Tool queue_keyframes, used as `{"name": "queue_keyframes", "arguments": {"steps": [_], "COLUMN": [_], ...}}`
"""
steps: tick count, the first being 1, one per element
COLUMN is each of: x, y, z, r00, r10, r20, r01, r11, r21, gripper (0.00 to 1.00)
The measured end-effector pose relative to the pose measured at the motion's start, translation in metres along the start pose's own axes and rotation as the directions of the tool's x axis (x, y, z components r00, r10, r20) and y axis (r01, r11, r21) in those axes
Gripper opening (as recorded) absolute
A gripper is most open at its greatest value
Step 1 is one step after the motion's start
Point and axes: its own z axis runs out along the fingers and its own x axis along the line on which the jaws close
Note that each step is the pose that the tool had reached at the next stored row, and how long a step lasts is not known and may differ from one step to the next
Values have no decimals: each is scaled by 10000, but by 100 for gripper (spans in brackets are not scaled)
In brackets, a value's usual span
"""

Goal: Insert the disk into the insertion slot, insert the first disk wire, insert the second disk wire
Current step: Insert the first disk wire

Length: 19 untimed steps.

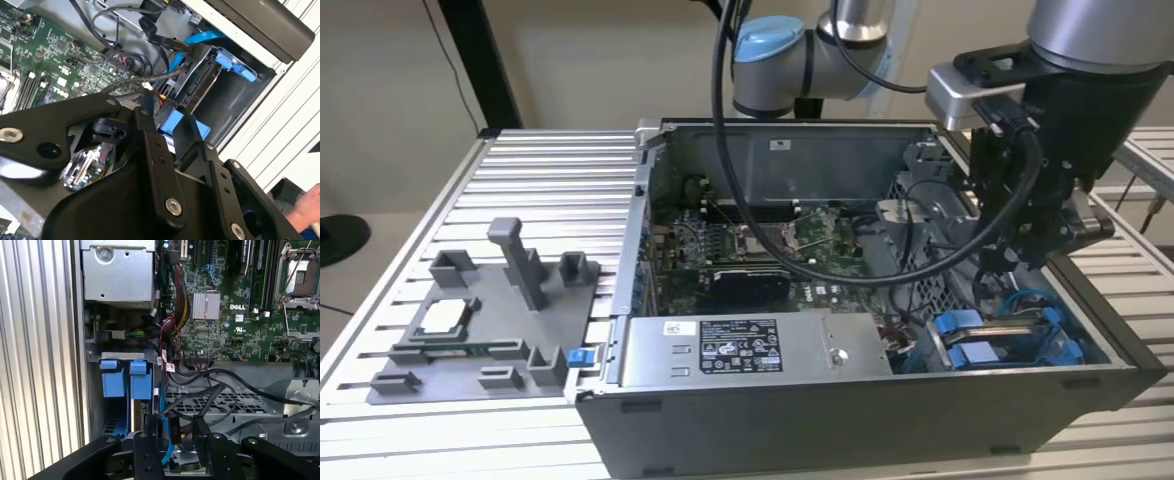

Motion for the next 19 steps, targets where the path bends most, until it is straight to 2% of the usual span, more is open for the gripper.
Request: {"name": "queue_keyframes", "arguments": {"steps": [9, 12, 19], "x": [-1, 2, 4], "y": [0, 2, 2], "z": [5, 15, 15], "r00": [10000, 10000, 10000], "r10": [-73, -70, -71], "r20": [25, 53, 47], "r01": [73, 70, 70], "r11": [9999, 9999, 9999], "r21": [112, 115, 114], "gripper": [0, 0, 0]}}
